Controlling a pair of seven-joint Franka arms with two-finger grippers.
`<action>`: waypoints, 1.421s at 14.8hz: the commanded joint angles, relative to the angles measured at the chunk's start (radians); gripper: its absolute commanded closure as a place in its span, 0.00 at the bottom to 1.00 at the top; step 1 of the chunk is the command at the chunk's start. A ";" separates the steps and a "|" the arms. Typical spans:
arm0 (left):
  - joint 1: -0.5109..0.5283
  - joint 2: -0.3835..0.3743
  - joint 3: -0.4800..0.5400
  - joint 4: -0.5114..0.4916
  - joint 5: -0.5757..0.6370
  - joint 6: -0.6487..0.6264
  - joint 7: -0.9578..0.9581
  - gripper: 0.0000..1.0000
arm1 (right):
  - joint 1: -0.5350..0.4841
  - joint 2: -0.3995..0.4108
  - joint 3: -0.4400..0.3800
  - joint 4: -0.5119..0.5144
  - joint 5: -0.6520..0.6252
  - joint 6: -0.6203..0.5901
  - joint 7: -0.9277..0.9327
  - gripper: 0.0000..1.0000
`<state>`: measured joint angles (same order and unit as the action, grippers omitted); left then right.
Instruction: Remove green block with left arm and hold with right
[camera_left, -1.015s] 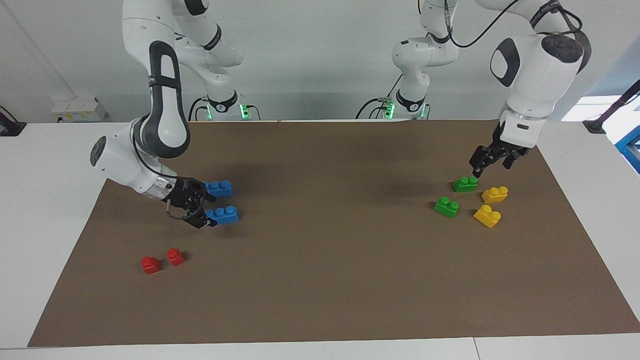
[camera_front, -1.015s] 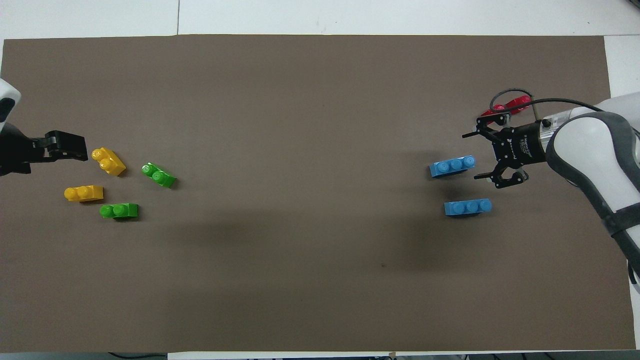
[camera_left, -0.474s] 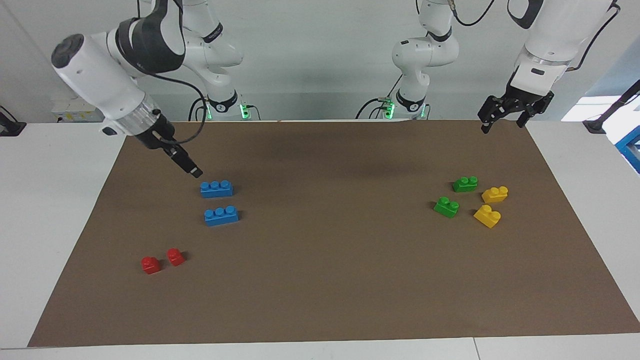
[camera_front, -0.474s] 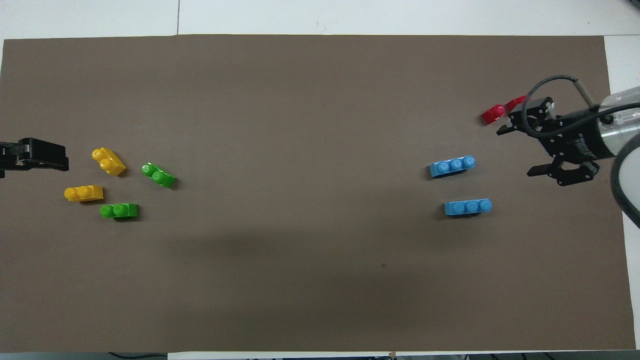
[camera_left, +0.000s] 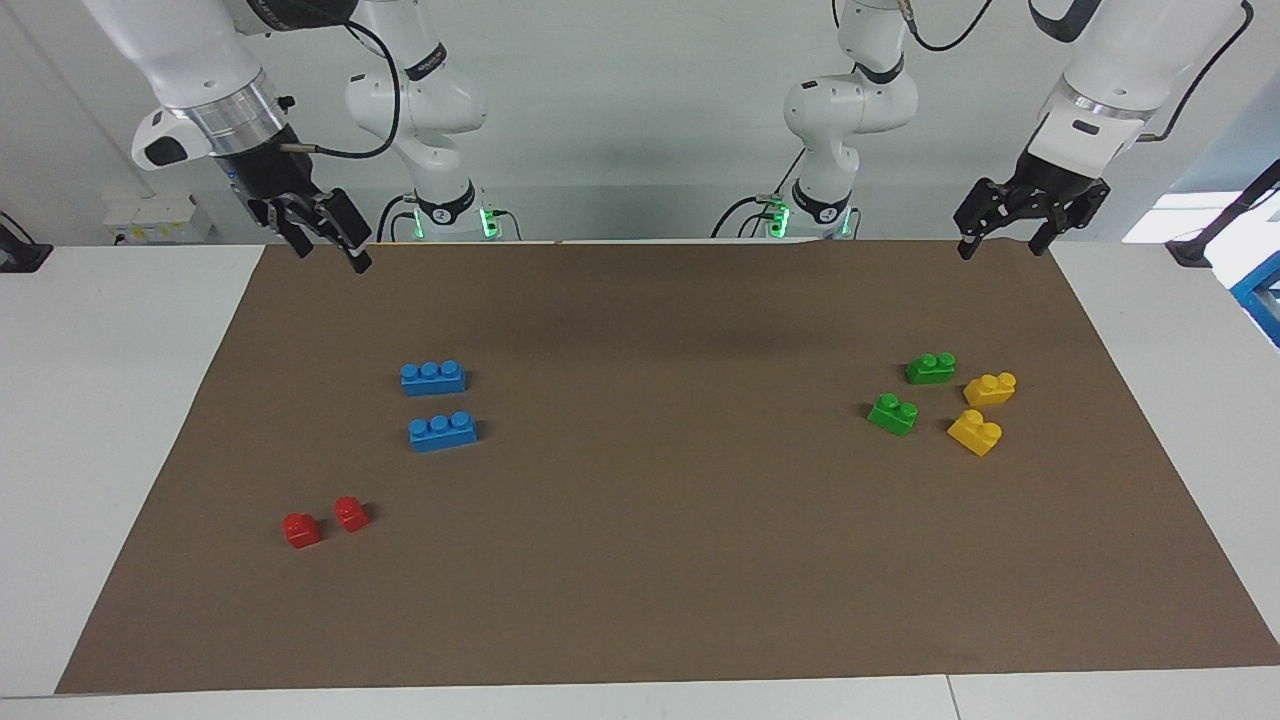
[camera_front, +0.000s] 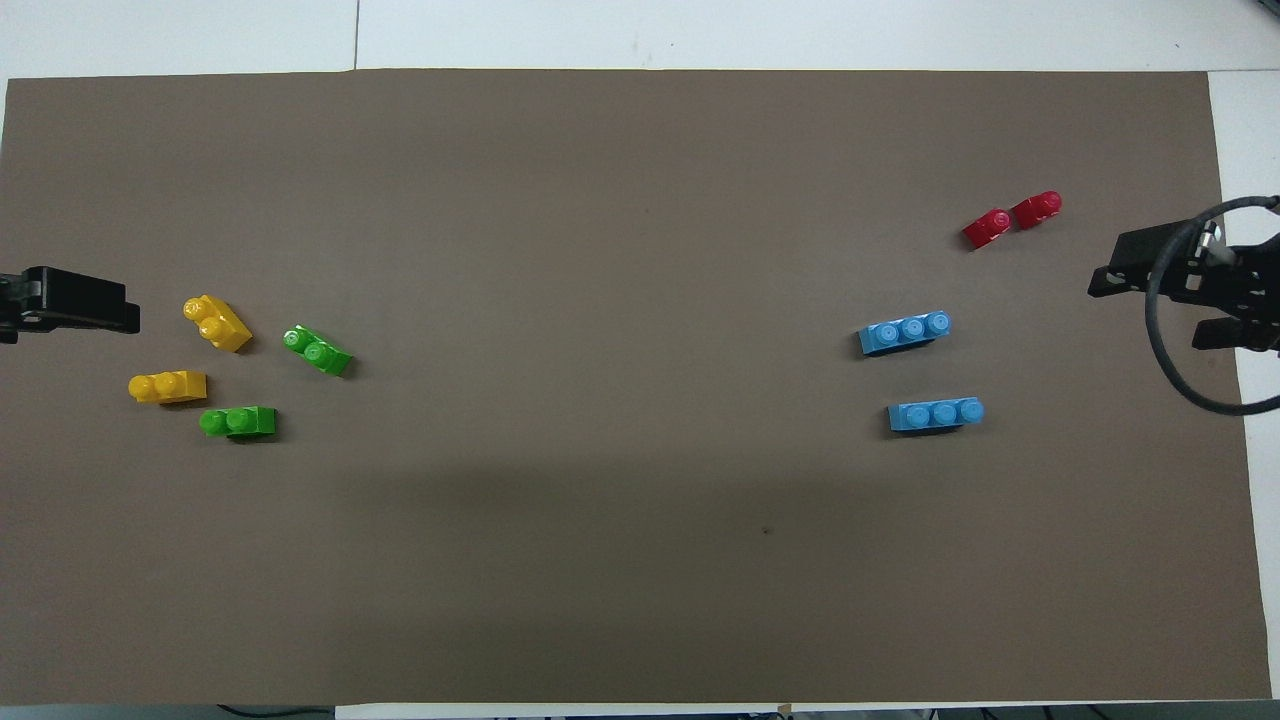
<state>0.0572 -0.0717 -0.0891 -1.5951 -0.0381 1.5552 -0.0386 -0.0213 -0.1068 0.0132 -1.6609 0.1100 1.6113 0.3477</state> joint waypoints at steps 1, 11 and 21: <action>-0.010 0.027 0.022 0.049 -0.022 -0.035 0.008 0.00 | -0.006 -0.022 0.019 0.023 -0.038 -0.047 -0.140 0.00; -0.017 0.026 0.022 0.034 -0.012 -0.027 0.003 0.00 | -0.011 -0.044 0.030 0.003 -0.127 -0.077 -0.239 0.00; -0.011 0.020 0.019 0.034 -0.006 -0.027 0.003 0.00 | -0.020 -0.059 0.028 -0.022 -0.128 -0.100 -0.298 0.00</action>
<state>0.0553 -0.0562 -0.0794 -1.5828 -0.0424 1.5511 -0.0385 -0.0229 -0.1365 0.0320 -1.6515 0.0048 1.5116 0.1176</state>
